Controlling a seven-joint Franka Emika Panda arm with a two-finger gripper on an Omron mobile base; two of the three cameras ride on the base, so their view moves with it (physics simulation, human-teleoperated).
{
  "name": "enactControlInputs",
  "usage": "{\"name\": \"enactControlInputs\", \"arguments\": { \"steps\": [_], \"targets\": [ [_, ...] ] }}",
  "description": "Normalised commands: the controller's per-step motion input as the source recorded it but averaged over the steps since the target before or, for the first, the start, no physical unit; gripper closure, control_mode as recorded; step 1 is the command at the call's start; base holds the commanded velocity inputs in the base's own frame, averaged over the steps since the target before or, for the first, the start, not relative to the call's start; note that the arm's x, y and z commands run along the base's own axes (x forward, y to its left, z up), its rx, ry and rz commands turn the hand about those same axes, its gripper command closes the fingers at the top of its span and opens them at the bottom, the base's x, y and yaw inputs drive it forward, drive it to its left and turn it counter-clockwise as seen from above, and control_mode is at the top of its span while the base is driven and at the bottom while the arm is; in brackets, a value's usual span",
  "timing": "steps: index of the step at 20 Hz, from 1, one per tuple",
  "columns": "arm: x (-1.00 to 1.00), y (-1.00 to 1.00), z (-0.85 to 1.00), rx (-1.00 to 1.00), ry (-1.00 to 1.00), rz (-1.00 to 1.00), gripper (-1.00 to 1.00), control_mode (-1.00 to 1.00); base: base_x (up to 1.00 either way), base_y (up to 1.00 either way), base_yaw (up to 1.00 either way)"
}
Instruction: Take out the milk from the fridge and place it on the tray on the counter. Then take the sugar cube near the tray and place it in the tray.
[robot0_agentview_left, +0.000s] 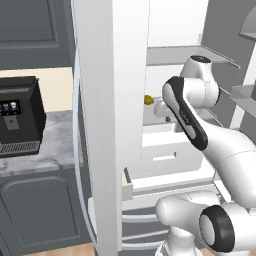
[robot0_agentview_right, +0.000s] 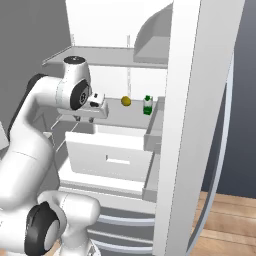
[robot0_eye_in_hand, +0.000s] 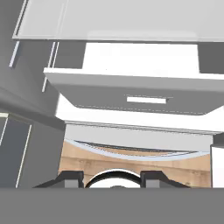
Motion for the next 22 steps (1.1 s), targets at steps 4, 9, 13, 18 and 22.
{"name": "enactControlInputs", "arguments": {
  "steps": [4, 9, 13, 18, 22],
  "targets": [
    [-0.39, 0.0, 0.0, 0.0, -0.03, 0.0, -1.0, -1.0, 0.0, 0.0, 0.0],
    [-0.58, -0.01, 0.01, 0.0, -0.47, 0.0, -1.0, -1.0, 0.0, 0.0, 0.0],
    [-0.3, -0.11, 0.16, -0.04, -0.52, -0.04, -1.0, -1.0, 0.0, 0.0, 0.0],
    [0.07, -0.06, 0.09, -0.06, -0.06, -0.14, -1.0, -1.0, 0.0, 0.0, 0.0],
    [0.19, -0.17, 0.01, 0.0, 0.09, -0.03, -1.0, -1.0, 0.0, 0.0, 0.0]
  ]
}}
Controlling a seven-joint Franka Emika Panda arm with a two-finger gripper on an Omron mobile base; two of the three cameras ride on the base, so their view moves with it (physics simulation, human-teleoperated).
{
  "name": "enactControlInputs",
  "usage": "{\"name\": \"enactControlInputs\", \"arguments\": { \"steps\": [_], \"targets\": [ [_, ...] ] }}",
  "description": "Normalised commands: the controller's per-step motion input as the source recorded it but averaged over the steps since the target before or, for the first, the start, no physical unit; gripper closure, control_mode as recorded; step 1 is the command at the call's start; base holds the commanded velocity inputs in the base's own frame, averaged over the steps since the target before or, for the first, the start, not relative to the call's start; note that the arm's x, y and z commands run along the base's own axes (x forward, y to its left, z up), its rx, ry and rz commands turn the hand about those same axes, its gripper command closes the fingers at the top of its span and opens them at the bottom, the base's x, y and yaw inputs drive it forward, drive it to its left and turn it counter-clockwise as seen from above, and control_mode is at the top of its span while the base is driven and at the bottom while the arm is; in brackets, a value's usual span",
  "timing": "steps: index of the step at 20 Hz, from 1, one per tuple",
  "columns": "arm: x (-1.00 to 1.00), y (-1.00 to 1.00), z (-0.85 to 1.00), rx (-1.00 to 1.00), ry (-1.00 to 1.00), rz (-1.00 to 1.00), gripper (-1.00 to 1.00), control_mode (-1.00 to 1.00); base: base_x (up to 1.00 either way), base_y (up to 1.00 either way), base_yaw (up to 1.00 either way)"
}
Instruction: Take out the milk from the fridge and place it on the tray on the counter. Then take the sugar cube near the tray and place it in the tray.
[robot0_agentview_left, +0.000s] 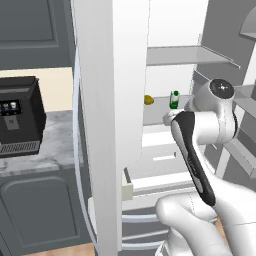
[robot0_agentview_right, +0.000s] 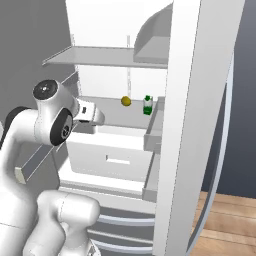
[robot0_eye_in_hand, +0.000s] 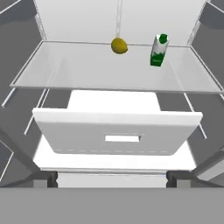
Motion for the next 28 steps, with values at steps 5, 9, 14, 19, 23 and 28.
{"name": "enactControlInputs", "arguments": {
  "steps": [5, 9, 14, 19, 23, 28],
  "targets": [
    [0.19, -0.44, 0.0, 0.0, 0.02, 0.0, -1.0, -1.0, 0.0, 0.0, 0.0],
    [0.38, -0.36, 0.0, 0.0, 0.0, 0.0, -1.0, -1.0, 0.0, 0.0, 0.0],
    [0.47, -0.24, 0.0, 0.0, 0.0, 0.0, -1.0, -1.0, 0.0, 0.0, 0.0],
    [0.42, -0.2, 0.0, 0.0, 0.0, -0.07, -1.0, -1.0, 0.0, 0.0, 0.0],
    [0.5, -0.05, 0.0, -0.02, 0.0, -0.13, -1.0, -1.0, 0.0, 0.0, 0.0],
    [0.31, -0.14, 0.0, -0.02, 0.0, -0.13, -1.0, -1.0, 0.0, 0.0, 0.0]
  ]
}}
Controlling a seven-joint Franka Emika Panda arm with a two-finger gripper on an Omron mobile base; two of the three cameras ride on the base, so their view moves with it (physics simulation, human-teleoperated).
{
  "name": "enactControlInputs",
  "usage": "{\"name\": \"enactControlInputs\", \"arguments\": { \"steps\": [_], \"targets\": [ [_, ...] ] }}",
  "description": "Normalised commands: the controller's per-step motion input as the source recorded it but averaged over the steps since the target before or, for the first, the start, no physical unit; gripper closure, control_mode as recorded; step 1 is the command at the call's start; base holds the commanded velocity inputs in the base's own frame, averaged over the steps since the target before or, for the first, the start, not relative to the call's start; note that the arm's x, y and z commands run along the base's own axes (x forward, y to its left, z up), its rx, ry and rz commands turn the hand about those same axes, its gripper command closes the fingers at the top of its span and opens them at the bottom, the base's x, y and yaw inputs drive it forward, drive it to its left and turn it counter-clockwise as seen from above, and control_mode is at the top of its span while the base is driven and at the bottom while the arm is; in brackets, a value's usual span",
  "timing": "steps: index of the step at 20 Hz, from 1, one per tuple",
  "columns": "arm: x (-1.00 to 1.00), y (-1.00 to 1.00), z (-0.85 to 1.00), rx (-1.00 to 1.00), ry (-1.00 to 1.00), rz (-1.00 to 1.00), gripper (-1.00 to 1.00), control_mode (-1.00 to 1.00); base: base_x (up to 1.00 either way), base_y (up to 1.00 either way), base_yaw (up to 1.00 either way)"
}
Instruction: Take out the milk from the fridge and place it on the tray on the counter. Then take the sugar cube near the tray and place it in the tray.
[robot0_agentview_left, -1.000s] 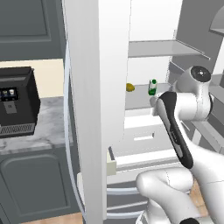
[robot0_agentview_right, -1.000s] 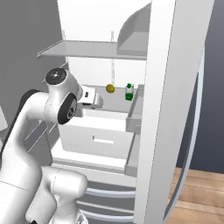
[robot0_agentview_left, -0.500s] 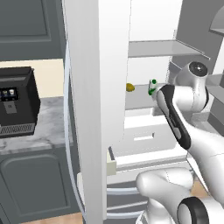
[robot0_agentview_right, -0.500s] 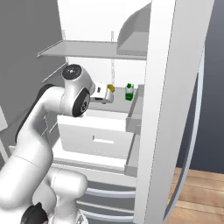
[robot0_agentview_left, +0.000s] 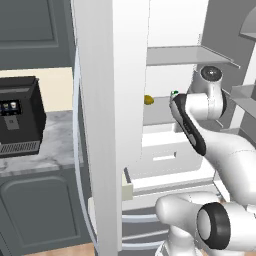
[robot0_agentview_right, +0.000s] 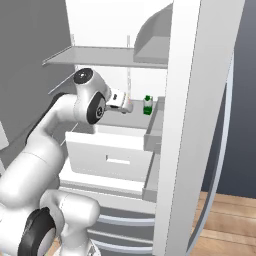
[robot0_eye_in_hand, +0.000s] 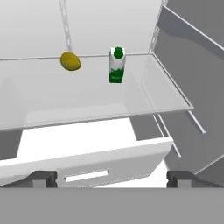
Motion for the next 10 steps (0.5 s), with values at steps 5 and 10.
{"name": "enactControlInputs", "arguments": {
  "steps": [5, 10],
  "targets": [
    [0.29, -0.33, 0.0, 0.0, -0.07, -0.03, -1.0, -1.0, 0.0, 0.0, 0.0],
    [0.2, -0.19, -0.02, 0.02, -0.19, 0.01, -1.0, -1.0, 0.0, 0.0, 0.0]
  ]
}}
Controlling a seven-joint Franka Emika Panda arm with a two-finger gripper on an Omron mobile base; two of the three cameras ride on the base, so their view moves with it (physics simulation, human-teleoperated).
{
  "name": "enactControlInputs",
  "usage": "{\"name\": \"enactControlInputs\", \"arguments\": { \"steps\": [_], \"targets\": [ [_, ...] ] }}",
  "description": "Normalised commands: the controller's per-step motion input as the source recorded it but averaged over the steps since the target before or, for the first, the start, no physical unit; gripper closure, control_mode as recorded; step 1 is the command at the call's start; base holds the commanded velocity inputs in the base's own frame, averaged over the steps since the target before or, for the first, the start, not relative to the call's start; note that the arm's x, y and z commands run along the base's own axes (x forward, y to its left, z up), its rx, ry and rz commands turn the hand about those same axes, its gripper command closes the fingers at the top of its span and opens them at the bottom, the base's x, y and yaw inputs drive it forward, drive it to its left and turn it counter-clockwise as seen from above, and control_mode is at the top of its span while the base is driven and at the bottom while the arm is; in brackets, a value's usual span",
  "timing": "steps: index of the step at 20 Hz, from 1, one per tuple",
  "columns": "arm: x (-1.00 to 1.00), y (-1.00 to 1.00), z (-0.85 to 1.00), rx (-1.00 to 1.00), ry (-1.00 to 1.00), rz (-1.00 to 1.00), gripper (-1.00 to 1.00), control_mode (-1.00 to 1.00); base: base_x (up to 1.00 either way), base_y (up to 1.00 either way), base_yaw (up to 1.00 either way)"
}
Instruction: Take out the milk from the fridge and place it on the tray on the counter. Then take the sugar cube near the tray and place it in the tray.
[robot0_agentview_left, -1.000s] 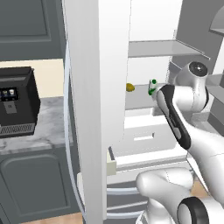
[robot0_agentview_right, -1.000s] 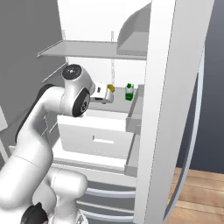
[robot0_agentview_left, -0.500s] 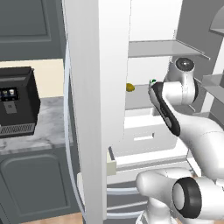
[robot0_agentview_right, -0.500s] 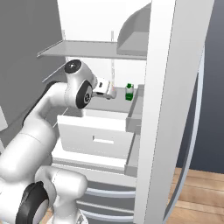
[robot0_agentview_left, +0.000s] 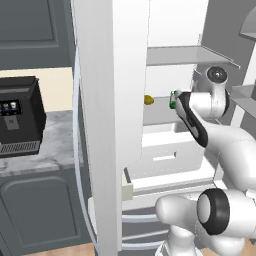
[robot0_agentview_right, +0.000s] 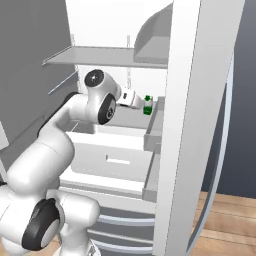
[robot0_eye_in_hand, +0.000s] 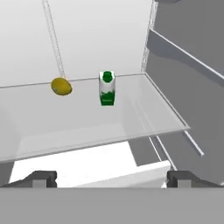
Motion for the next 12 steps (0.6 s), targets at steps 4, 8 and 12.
{"name": "enactControlInputs", "arguments": {
  "steps": [4, 8, 12],
  "targets": [
    [0.19, -0.1, -0.12, 0.02, -0.27, 0.0, -1.0, -1.0, 0.0, 0.0, 0.0],
    [0.27, -0.04, -0.09, 0.0, -0.08, 0.0, -1.0, -1.0, 0.0, 0.0, 0.0],
    [0.34, -0.06, -0.01, 0.0, 0.0, 0.0, -1.0, -1.0, 0.0, 0.0, 0.0]
  ]
}}
